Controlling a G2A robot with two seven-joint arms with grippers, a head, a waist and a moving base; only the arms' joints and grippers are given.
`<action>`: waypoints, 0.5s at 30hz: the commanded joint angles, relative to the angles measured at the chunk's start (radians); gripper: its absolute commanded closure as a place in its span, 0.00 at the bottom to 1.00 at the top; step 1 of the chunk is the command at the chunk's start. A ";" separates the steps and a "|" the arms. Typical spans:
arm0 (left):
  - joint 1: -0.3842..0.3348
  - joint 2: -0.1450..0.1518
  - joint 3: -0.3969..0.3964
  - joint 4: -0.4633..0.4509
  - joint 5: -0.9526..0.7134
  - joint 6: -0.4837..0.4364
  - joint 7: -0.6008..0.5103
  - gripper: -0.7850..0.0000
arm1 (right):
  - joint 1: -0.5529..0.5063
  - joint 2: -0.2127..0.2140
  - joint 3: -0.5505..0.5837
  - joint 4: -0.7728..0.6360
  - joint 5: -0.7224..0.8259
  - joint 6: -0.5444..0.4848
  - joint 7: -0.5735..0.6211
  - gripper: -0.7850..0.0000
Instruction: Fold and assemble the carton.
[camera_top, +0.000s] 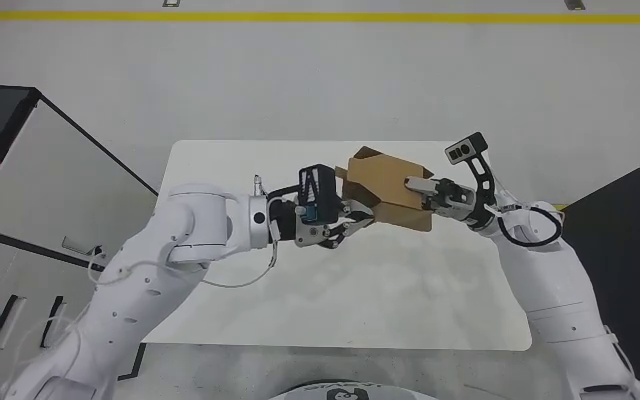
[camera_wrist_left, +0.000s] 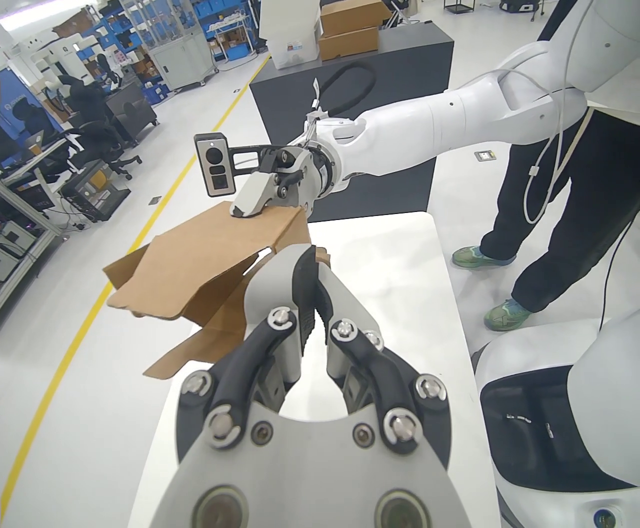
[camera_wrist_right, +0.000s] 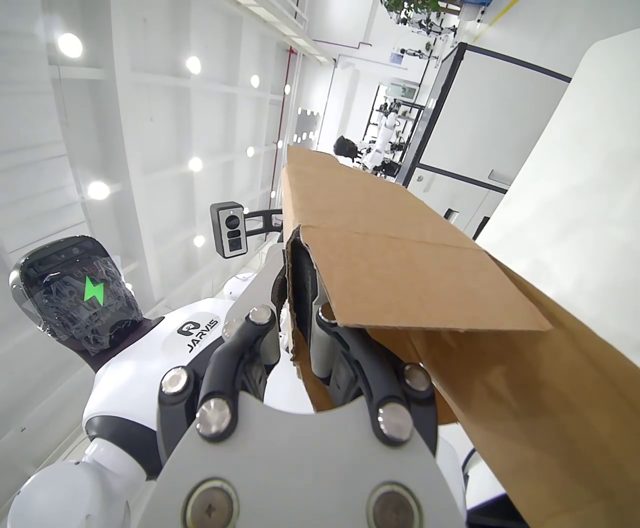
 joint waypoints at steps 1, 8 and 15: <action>-0.007 -0.002 0.009 0.003 0.001 0.000 -0.001 1.00 | 0.000 -0.001 0.000 0.001 0.002 0.000 0.001 1.00; -0.025 -0.009 0.034 0.017 0.011 0.002 -0.001 1.00 | -0.002 -0.002 0.006 0.014 0.007 0.001 0.009 1.00; -0.037 -0.013 0.039 0.023 0.024 0.009 -0.001 1.00 | -0.010 -0.003 0.011 0.022 0.022 -0.008 0.022 1.00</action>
